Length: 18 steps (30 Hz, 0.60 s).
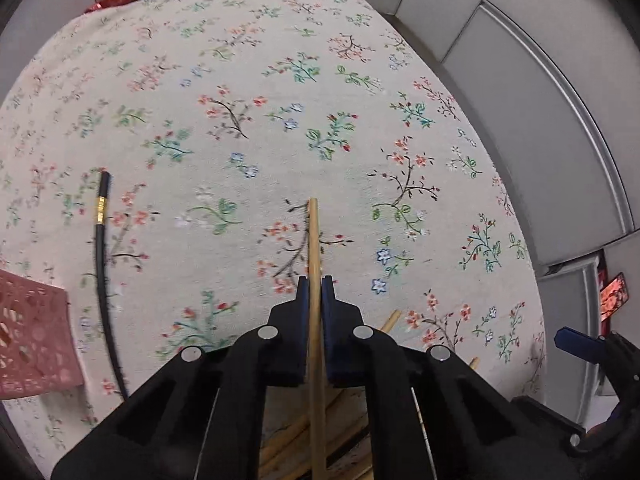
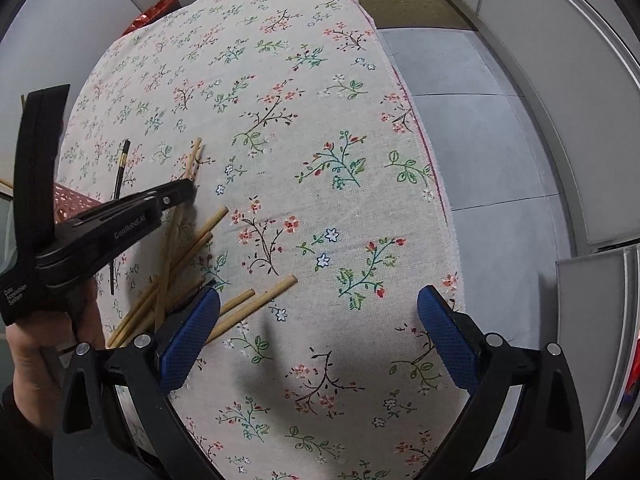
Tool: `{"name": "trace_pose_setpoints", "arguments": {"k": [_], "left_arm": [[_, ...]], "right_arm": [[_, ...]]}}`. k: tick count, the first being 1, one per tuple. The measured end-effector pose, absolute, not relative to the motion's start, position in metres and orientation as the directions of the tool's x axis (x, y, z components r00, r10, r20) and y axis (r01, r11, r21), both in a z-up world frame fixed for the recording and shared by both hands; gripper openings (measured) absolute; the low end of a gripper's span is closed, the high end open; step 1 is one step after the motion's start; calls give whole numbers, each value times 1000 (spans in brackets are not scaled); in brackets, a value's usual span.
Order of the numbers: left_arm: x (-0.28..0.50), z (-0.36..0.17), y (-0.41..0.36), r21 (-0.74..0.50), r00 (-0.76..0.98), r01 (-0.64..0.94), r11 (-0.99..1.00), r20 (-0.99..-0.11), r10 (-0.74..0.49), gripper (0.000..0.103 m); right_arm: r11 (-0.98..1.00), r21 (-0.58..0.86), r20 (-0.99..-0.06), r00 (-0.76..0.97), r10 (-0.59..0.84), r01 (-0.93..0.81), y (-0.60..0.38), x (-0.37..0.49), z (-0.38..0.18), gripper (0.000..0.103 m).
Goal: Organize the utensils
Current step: 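Close the left tool on a chopstick while the right tool grasps another, then lift both held chopsticks upright and carry them over the pink cup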
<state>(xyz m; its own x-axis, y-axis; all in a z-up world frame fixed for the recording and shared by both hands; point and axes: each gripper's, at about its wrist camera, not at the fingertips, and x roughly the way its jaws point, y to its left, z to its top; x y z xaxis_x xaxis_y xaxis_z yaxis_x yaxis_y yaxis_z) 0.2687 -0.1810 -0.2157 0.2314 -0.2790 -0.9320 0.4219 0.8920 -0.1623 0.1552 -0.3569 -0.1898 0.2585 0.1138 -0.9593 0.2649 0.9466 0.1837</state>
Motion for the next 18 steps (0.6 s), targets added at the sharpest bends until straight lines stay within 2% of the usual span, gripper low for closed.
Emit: {"name": "trace_pose_setpoints", "arguments": {"k": [9,11,15,18], "left_arm": [[243,-176,-137,-131,297,421,897,-915,-273,6],[233,-165,-124,-123,320,429,895,-906,-277,6],[223,-147,-108,-117,361,435,893,-886,-292,6],[214,-136,-91,-114,386,437,892,-872,-301,6]], "right_arm": [[943,204,-960,244,140,261,-348,157,-195,93],[942,213,-960,237,151,260,-343,159,-197,88],[934,237,-959,215,183,266,-336,162,-202,67],[935,232,-962,206,180,268,-328,168,-206,58]]}}
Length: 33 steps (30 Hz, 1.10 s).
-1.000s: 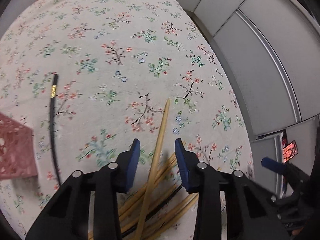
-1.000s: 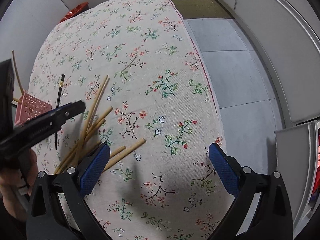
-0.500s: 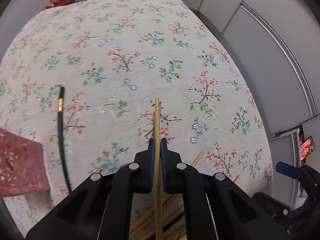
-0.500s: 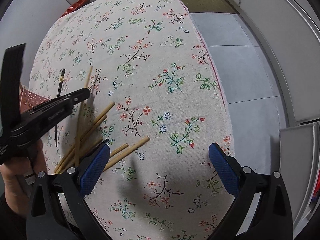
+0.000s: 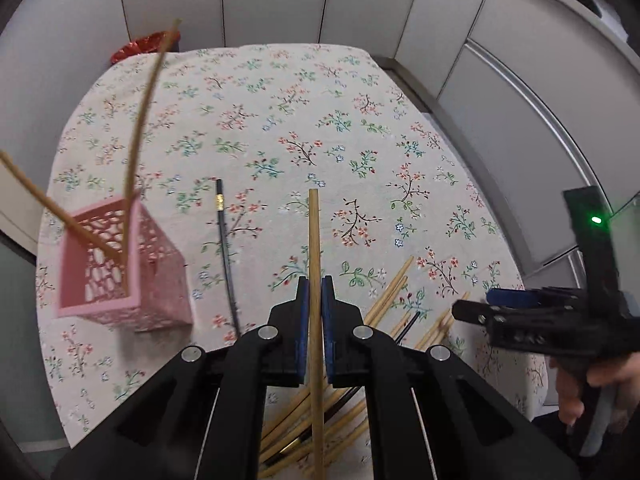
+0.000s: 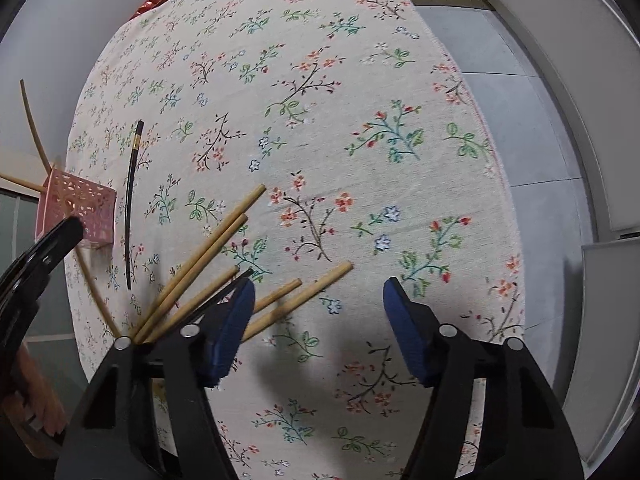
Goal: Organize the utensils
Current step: 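Lift both held chopsticks upright and carry them over the pink cup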
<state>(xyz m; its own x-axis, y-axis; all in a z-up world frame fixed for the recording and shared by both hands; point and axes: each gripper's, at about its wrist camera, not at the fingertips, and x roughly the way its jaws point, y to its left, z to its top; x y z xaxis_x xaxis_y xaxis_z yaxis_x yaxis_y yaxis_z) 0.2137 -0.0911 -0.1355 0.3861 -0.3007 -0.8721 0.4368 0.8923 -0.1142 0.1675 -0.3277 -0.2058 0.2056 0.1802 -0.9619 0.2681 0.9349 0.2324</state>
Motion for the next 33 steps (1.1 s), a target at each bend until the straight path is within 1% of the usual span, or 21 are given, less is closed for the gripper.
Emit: {"name": "trace_pose_setpoints", "arguments": {"k": [1,2,3,5,8,10,12,16,20,25,28,30,33], "left_arm": [[212,-134,-88,-112,392,437,893,-869,-301,6],[208,-131,-83,-112,399,435,893,-865,-303,6],[206,-130,-78,-115,401,435,893,-864,-306,6],[201,-129,-71,-117,403,435,893,-862,-309,6],[195,-127,-61,-116,403,443,889,-860,-313,6],[194,-127,-57,-115,404,446,888,-859,-314,6],[194,-127,-53,-118,403,447,887,-859,-317,6],[193,-125,-48,-122,400,450,885,-858,-322,6],[193,-123,-45,-121,410,444,888,-853,-321,6],[189,-118,-37,-102,444,428,898,-842,-307,6],[186,-113,-29,-96,468,415,905,-830,-303,6],[185,-108,-22,-100,483,408,907,-820,-308,6],[181,-98,-16,-101,510,402,910,-801,-314,6]], "right_arm": [[935,229,-963,201,177,270,-326,169,-208,52],[933,226,-965,196,176,280,-325,169,-211,49],[929,225,-966,192,173,293,-324,170,-214,44],[917,221,-968,188,165,332,-326,170,-219,41],[903,221,-966,213,149,368,-329,171,-215,34],[889,227,-965,218,150,397,-333,169,-214,25],[880,214,-968,214,133,424,-338,167,-216,19],[859,223,-968,212,138,461,-340,162,-219,17],[881,178,-969,231,81,438,-324,166,-218,15],[890,215,-954,281,104,401,-318,179,-220,4],[902,208,-948,305,91,378,-317,187,-220,4],[900,228,-942,318,107,372,-315,192,-219,4],[903,242,-928,357,109,355,-310,193,-206,4]]}}
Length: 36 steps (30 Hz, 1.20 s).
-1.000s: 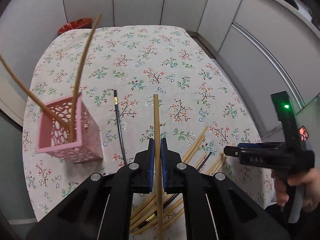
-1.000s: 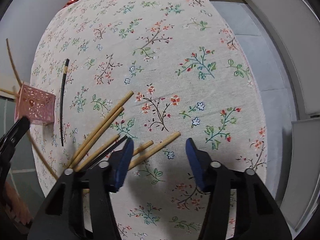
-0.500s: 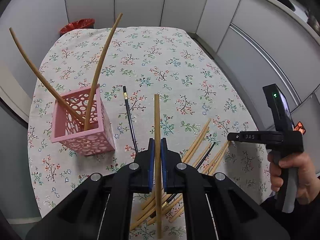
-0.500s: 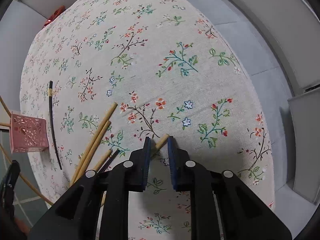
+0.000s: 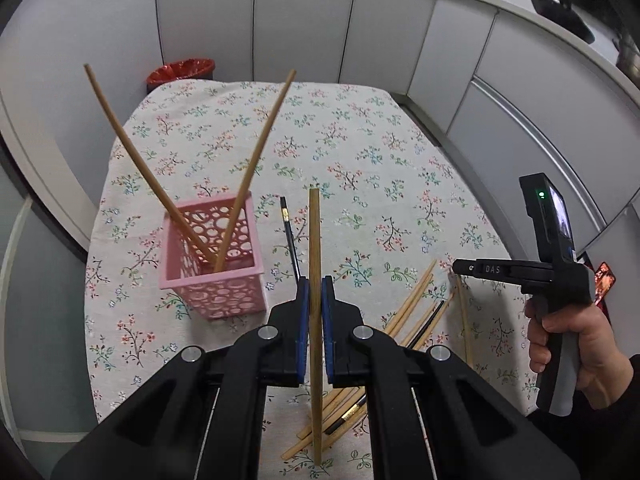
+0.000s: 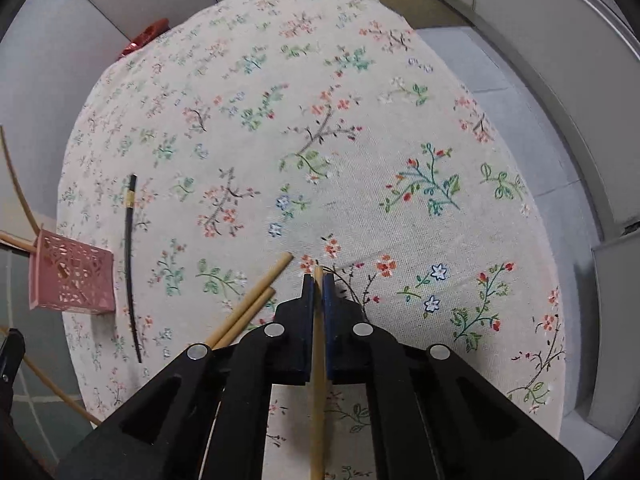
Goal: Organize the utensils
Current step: 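Lift both held chopsticks upright and carry them over the pink cup, then lower the chopsticks into the pink cup and open both tools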
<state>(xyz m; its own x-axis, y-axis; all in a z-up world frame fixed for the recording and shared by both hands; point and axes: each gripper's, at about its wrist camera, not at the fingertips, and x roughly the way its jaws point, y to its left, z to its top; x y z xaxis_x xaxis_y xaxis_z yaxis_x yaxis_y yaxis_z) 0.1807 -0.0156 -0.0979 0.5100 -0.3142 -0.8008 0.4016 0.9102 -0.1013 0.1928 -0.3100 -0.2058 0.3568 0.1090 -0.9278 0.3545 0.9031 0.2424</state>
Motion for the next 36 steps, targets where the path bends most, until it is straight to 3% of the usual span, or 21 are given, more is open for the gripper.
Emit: {"name": "trace_pose_setpoints", "arguments": {"k": [15,26,36], "left_arm": [[153,-52,1,-90,636,405,910,-687,-350,6],[138,-9,21,-136,740,375,917,-551,-385,6],[144,17,54,-154,863,243,958,-415,-286,6]], "right_arm": [[981,153,-734,678,32,120,-259,144,-85,3],[979,197,-606,791,82,50,-252,120,-29,3],[972,236,-559,816,147,-13,-239,122,-7,3]]}}
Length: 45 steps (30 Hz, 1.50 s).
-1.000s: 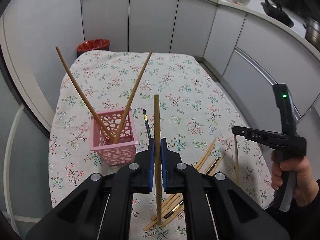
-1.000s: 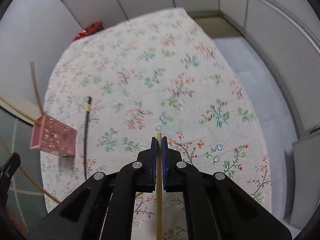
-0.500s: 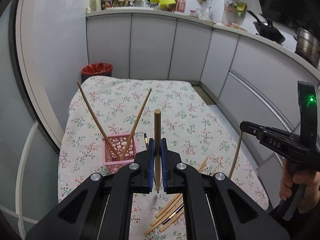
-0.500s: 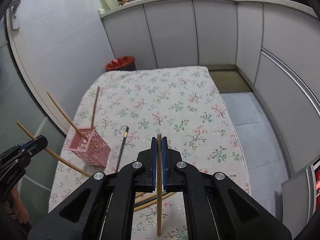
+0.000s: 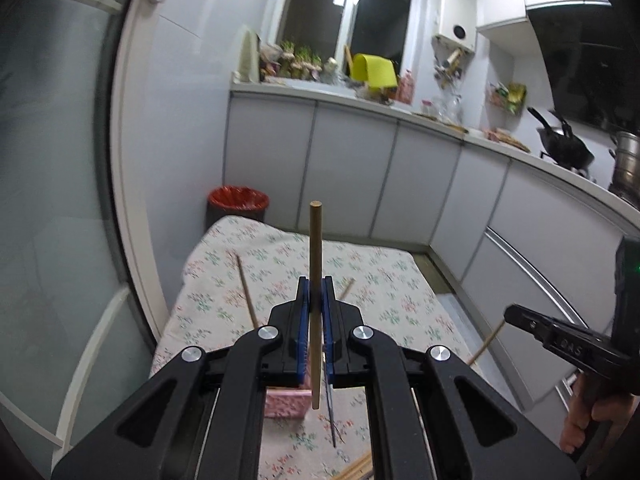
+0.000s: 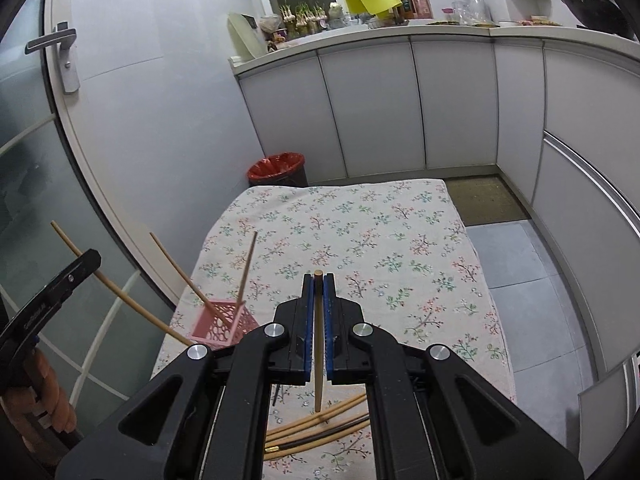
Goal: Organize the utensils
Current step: 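Lower the chopsticks into the pink cup and open both tools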
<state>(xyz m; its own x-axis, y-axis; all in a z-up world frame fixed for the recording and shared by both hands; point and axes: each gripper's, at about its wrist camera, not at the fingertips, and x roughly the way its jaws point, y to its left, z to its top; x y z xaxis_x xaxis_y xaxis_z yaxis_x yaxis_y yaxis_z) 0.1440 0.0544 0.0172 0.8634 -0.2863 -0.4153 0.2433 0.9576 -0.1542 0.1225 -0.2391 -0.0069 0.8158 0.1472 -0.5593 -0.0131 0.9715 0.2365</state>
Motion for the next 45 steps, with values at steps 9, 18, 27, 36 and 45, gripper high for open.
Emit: {"name": "trace_pose_setpoints", "arguments": {"k": [9,18,27,36,45], "left_arm": [[161,13,52,-78,930,160,984,-323,-177,6],[215,-29,47,-101,849,139,985,-499,-171,7],[226,-36,57,-161,833,118,980,-521,-186,42],[208,-44,85,-145,782,37,989,-612,-119,62],[206,-62,94,-111,736,46,993,-668,-109,74]], "right_arm": [[965,257,-525,832,180,-47,-223,125,3,3],[952,295,-479,849,224,-85,-213,130,18,3],[930,344,-414,868,275,-130,-199,139,38,3],[913,376,-375,875,305,-157,-183,163,37,3],[928,350,-488,821,295,-125,-165,199,-2,4]]}}
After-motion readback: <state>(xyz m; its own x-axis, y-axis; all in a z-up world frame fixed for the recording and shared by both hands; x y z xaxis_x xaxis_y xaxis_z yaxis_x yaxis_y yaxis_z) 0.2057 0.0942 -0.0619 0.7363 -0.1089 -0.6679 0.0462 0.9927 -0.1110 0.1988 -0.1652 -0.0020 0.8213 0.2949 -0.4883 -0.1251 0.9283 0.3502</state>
